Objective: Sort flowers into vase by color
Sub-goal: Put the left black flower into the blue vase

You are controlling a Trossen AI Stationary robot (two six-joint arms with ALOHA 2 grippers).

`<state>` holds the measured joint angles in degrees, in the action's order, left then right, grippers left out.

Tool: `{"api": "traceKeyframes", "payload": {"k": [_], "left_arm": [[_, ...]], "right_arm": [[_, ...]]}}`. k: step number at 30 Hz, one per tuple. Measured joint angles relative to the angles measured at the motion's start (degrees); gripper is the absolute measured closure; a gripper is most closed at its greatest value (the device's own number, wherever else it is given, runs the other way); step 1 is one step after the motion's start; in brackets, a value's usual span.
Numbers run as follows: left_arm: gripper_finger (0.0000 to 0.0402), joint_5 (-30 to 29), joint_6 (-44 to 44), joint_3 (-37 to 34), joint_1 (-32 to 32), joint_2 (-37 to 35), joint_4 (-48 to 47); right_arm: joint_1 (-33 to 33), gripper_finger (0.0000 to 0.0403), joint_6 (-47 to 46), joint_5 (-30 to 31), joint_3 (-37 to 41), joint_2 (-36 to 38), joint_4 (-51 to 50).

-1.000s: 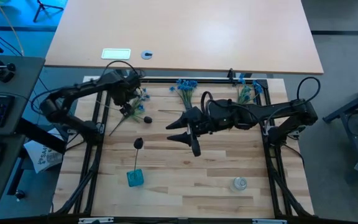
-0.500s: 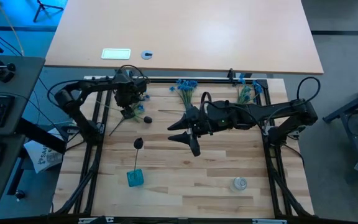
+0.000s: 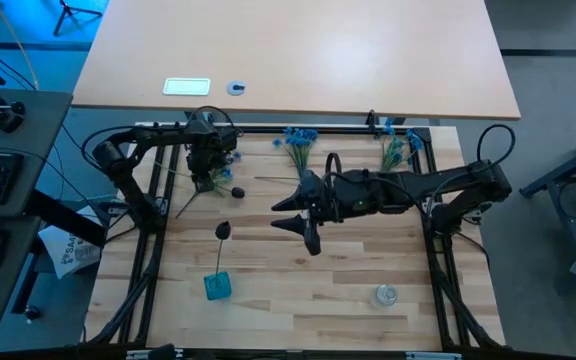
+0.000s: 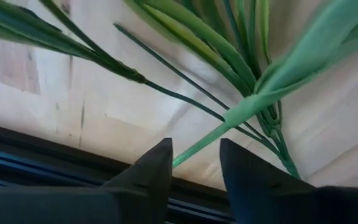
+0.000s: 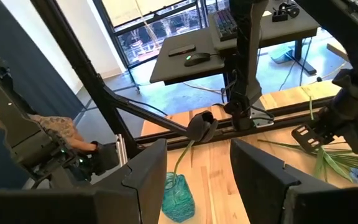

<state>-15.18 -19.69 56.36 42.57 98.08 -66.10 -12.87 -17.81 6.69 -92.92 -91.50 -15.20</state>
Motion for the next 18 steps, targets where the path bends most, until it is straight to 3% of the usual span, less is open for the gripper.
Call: {"api": "traceKeyframes", "payload": {"k": [5, 13, 18], "left_arm": [[0.0314, -1.1, 0.3, 0.0, 0.3, 0.0, 0.9], [0.0315, -3.0, 2.0, 0.0, 0.3, 0.0, 2.7], [0.0315, -0.7, 1.3, 0.0, 0.0, 0.0, 1.8]], "right_arm": [[-1.1, 0.0231, -0.2, 1.8, 0.0, 0.0, 0.0], [-2.6, 0.0231, -0.2, 2.4, 0.0, 0.0, 0.0], [-3.4, 0.0231, -0.2, 4.9, 0.0, 0.0, 0.0]]}}
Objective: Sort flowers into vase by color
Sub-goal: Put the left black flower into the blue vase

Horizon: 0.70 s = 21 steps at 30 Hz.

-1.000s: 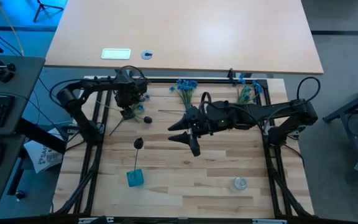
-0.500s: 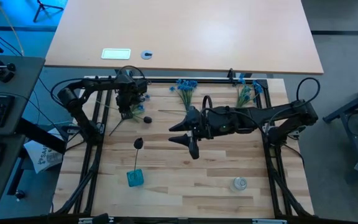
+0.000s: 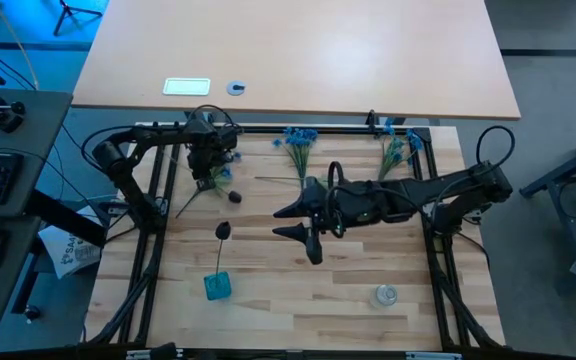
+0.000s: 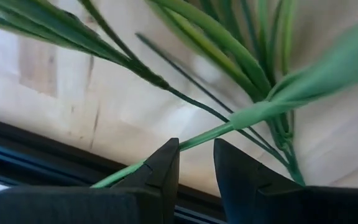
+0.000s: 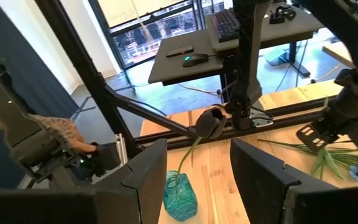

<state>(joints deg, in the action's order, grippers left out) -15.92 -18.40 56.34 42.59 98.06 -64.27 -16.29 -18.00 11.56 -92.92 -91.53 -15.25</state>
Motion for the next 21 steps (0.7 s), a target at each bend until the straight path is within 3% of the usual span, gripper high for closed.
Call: {"api": "traceKeyframes", "payload": {"k": [6, 21], "left_arm": [[0.0315, -4.4, -2.4, 0.0, -1.3, 0.0, 0.0], [0.0315, -3.7, -9.3, 0.0, -2.5, 0.1, 0.4]], "right_arm": [[0.0, 0.0231, 0.0, 0.4, 0.0, 0.0, 0.0], [-0.3, 0.0231, -2.5, 0.4, 0.0, 0.0, 0.0]]}}
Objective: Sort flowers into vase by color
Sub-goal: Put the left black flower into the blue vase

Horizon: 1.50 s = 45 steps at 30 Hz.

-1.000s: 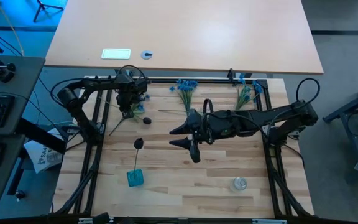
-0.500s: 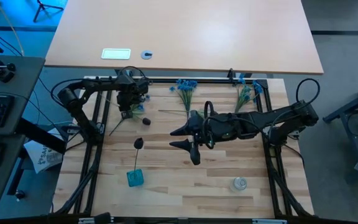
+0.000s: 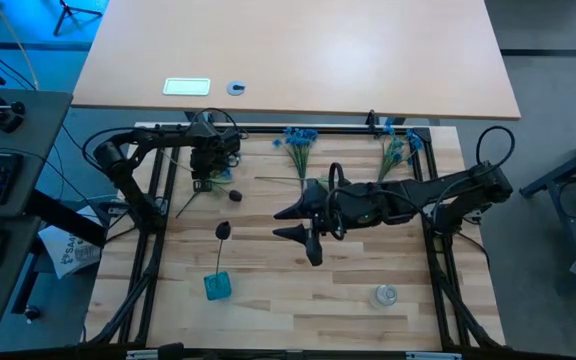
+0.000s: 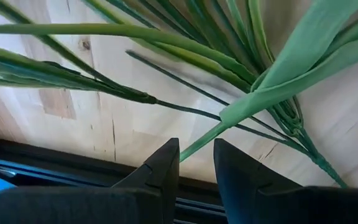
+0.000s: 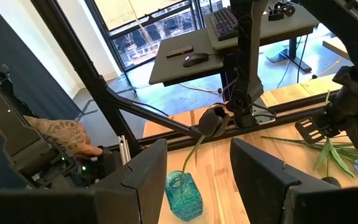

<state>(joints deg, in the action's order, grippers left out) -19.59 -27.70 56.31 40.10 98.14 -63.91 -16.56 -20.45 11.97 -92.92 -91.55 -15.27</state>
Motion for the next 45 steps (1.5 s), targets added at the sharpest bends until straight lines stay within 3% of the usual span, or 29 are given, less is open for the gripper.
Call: {"api": "traceKeyframes", "payload": {"k": [14, 20, 24, 30, 36, 45], "left_arm": [[0.0318, 0.9, 3.4, 0.0, 0.1, 8.1, -0.4], [0.0386, -0.3, 4.4, 0.0, 0.1, 6.7, -1.8], [0.0395, -2.0, 7.0, 1.4, 0.3, 4.8, -5.7], [0.0400, 0.5, 11.4, 6.2, 1.5, -3.9, -7.0], [0.0401, 13.4, 19.1, 8.6, 2.3, -18.6, -2.5], [0.0401, 13.4, 26.5, 8.6, 2.1, -38.3, 5.6]], "right_arm": [[0.0, 0.0231, -0.1, 0.0, 0.0, 0.0, 0.0], [0.0, 0.0231, 1.5, 1.2, 0.0, 0.0, -0.2], [0.0, 0.0231, 3.8, 2.7, 0.0, 0.0, -0.1], [0.0, 0.0231, 7.3, 3.3, 0.0, 0.0, 1.6], [0.0, 0.0231, 12.7, 3.3, 0.0, 0.0, 5.7], [0.0, 0.0231, 16.0, 3.3, 0.0, 0.0, 7.5]]}}
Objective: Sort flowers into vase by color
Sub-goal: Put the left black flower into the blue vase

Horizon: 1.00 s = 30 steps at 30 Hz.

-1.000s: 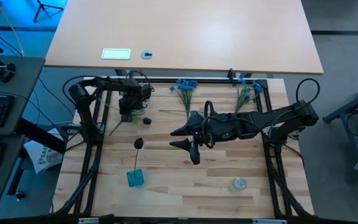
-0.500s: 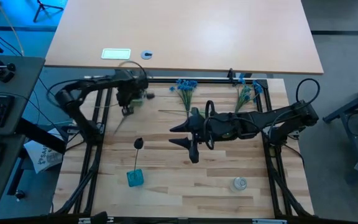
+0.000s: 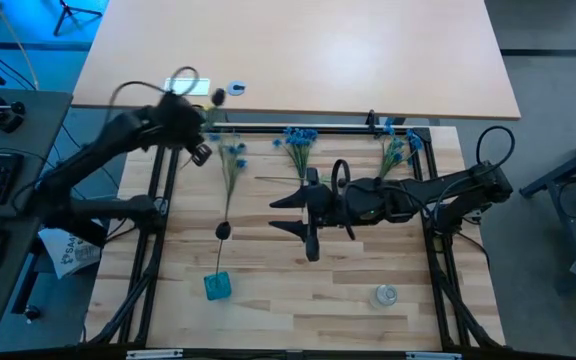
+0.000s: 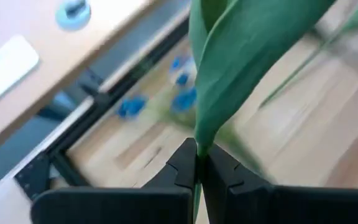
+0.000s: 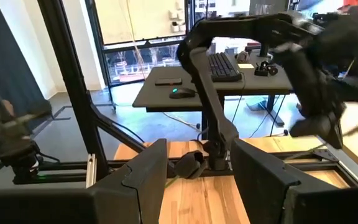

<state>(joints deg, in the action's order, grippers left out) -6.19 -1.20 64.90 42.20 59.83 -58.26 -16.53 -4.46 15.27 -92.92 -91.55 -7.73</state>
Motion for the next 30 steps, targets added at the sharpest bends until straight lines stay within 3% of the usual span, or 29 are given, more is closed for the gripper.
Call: {"api": "traceKeyframes", "payload": {"k": [7, 13, 19, 24, 27, 30], "left_arm": [[0.0402, 14.7, 15.5, -0.3, -5.0, -15.2, 5.8], [0.0401, 15.1, 28.5, -6.3, -13.0, -31.7, 16.8], [0.0401, 16.4, 41.5, -17.3, -17.3, -46.1, 30.5], [0.0401, 25.1, 49.2, -26.2, -17.6, -48.8, 52.9], [0.0401, 28.3, 50.5, -27.3, -17.6, -47.3, 67.0], [0.0401, 29.0, 50.5, -26.3, -17.6, -45.5, 75.3]], "right_arm": [[0.0, 0.0231, -0.3, -0.2, 0.0, 0.0, 0.0], [0.0, 0.0231, -1.1, -0.6, 0.0, 0.0, 0.0], [0.0, 0.0231, -1.1, -0.7, 0.0, 0.0, 0.2], [0.0, 0.0231, -1.1, -0.6, 0.0, 0.0, 0.3], [0.0, 0.0231, -1.9, 0.1, 0.0, 0.0, 0.3], [0.0, 0.0231, -2.9, 1.2, 0.0, 0.0, 0.3]]}}
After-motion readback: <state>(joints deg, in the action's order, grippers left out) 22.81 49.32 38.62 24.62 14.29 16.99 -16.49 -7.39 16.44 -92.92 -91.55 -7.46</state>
